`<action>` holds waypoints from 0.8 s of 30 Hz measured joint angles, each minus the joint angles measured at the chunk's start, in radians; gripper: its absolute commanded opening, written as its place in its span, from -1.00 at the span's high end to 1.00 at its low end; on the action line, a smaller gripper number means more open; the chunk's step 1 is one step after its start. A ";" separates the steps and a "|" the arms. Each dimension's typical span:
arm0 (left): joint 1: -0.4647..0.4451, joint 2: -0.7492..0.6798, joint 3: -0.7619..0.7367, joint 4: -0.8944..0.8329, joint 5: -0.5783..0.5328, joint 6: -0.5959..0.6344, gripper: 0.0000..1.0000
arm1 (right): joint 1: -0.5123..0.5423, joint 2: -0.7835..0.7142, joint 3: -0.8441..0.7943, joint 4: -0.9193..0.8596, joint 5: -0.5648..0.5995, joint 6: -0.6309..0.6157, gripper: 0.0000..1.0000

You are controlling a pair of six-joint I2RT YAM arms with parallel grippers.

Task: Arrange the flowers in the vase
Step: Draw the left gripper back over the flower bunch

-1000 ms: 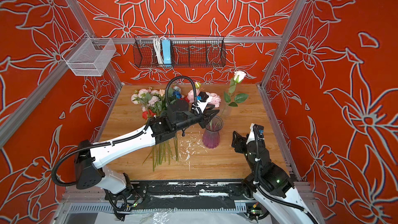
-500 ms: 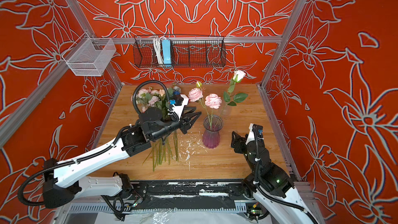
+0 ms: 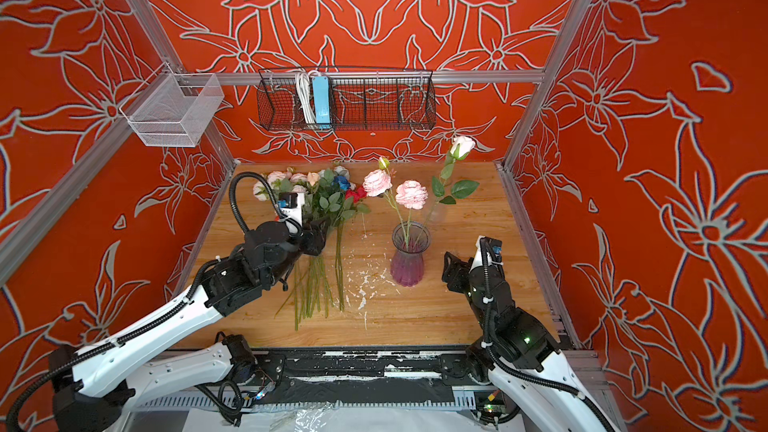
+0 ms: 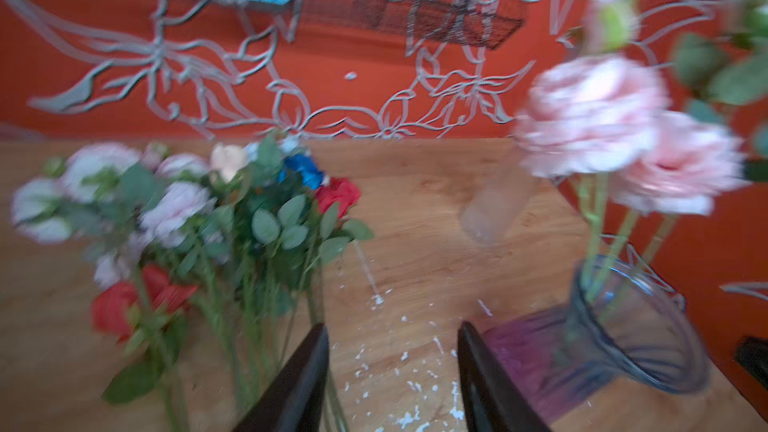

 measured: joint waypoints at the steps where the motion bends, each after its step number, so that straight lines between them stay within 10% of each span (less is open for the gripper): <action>1: 0.037 0.004 -0.006 -0.023 0.008 -0.033 -0.11 | 0.000 0.004 -0.002 0.002 -0.001 0.003 -0.43; 9: 0.225 0.208 0.011 -0.165 0.150 -0.169 -0.17 | 0.000 0.014 -0.051 0.013 -0.023 0.030 -0.41; 24: 0.245 0.686 0.315 -0.394 0.249 -0.099 0.03 | 0.000 0.020 -0.122 0.036 -0.101 0.106 -0.37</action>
